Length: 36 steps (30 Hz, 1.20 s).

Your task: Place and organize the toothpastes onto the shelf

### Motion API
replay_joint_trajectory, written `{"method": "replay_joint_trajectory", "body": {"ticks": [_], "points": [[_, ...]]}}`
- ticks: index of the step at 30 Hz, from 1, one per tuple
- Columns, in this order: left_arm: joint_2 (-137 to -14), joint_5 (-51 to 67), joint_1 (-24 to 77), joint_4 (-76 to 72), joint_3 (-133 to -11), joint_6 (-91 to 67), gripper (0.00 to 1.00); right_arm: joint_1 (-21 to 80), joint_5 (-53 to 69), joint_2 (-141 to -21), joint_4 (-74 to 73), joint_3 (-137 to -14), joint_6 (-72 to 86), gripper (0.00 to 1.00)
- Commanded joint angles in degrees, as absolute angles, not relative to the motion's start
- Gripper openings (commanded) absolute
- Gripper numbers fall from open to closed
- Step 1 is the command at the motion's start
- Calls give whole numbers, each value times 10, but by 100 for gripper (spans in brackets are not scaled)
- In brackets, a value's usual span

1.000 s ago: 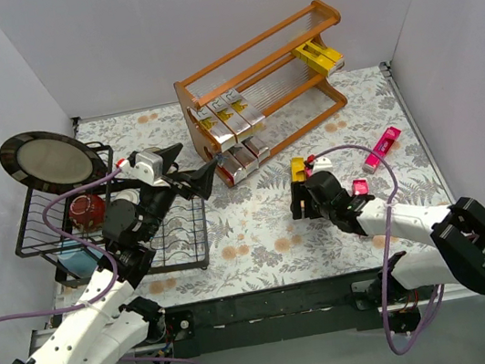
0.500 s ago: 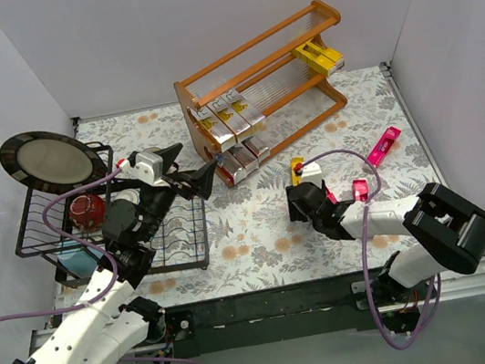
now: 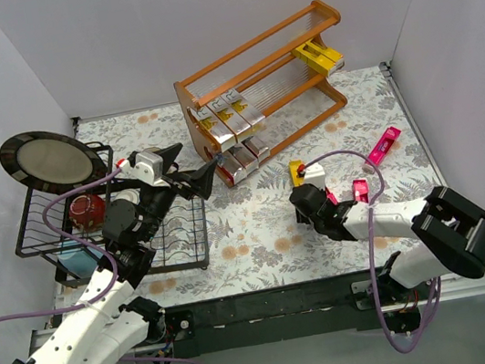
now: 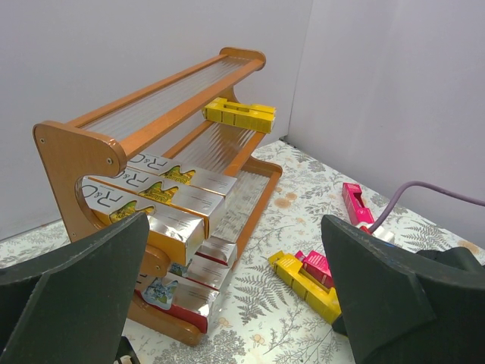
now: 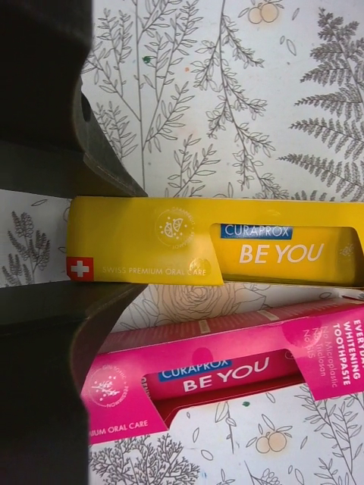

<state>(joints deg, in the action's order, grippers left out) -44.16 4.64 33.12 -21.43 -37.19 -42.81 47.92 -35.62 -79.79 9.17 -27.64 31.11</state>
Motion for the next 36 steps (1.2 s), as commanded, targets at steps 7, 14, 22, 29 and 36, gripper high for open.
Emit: {"method": "replay_joint_trajectory", "body": {"ticks": [7, 14, 22, 29, 36], "points": [[-437, 46, 332, -215, -381, -423, 98, 477, -323, -672, -26, -347, 190, 43], [-439, 47, 332, -215, -380, -424, 98, 429, -262, -631, -90, -442, 103, 41], [-439, 46, 333, -214, -380, -423, 98, 270, -121, -679, -84, -565, 36, 40], [-439, 43, 332, -214, -380, -417, 98, 196, -54, -800, -62, -681, 2, 41], [-451, 30, 333, -210, -378, -403, 98, 133, 27, -940, -69, -834, -40, 41]]}}
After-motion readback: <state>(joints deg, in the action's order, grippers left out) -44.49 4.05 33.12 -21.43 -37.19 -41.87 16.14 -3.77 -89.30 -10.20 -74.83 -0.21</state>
